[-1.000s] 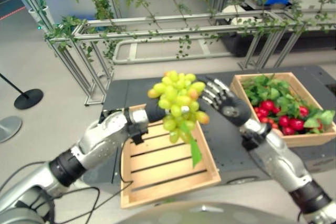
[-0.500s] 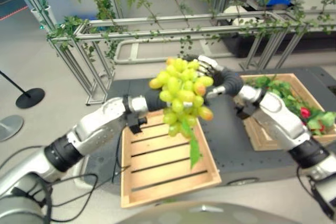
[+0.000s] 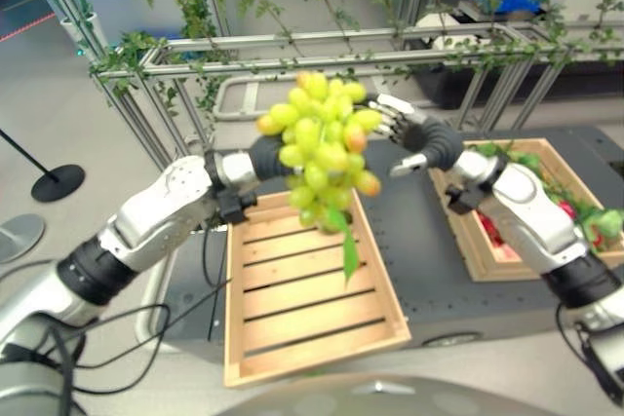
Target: Pick up the fruits from the basket on one side to the basket on the other side
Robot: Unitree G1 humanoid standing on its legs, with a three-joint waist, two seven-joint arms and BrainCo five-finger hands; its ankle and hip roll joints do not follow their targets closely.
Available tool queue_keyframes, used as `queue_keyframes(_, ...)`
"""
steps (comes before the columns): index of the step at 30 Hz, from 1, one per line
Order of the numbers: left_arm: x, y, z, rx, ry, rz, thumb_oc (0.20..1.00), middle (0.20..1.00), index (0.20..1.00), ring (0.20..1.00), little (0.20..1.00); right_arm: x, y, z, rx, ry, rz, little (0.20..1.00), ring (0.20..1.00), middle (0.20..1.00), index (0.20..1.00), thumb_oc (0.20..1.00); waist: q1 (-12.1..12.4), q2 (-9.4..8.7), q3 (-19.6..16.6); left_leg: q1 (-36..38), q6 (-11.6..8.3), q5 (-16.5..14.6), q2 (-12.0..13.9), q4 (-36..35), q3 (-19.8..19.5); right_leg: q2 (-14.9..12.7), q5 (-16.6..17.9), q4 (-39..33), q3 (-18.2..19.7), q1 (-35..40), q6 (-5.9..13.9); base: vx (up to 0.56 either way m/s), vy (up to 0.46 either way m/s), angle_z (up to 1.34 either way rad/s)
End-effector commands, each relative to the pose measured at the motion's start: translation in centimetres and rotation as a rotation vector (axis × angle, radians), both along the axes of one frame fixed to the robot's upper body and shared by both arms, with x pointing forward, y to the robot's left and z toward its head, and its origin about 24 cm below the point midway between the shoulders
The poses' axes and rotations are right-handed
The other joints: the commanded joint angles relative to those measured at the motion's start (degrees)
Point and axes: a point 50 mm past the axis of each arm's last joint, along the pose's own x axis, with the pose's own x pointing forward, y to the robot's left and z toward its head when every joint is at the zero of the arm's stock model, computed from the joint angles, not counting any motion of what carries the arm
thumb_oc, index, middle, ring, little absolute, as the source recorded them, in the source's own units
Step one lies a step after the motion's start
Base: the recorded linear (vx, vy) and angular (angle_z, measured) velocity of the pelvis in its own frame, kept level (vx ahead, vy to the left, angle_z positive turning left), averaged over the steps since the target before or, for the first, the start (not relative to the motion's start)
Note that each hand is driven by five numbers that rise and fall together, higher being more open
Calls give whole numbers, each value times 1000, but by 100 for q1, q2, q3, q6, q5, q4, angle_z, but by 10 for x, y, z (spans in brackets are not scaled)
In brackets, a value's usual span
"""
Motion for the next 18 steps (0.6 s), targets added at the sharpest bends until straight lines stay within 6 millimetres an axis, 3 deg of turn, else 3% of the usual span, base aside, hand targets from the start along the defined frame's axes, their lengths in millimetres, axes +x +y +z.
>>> queue_keyframes(1,0,27,42,-211,-233,190,200,200,200,200,200,-2,-3,12,72,-88,-22,1000,1000,1000,1000,1000,121,-160,-301,186,2,-622,-113,129,108,24,-97,428,8,-430,428,0,0,0)
queue_keyframes(3,-10,33,59,-376,-373,254,200,200,200,200,200,-4,-1,9,98,-85,-15,1000,1000,1000,1000,1000,102,-203,-305,195,-9,-643,-108,120,130,27,-114,420,15,-422,423,12,0,-4)
queue_keyframes(7,-15,33,60,-459,-415,274,200,200,200,200,200,-7,-1,9,107,-87,-1,1000,1000,1000,1000,1000,95,-217,-329,215,-1,-668,-118,110,129,29,-121,402,16,-404,418,7,1,-1)
queue_keyframes(18,-18,41,54,-252,-500,353,200,200,200,200,200,-9,-8,6,129,-86,-34,1000,1000,1000,1000,1000,124,-215,-405,247,14,-691,-134,74,138,45,-110,357,19,-372,421,10,3,0)
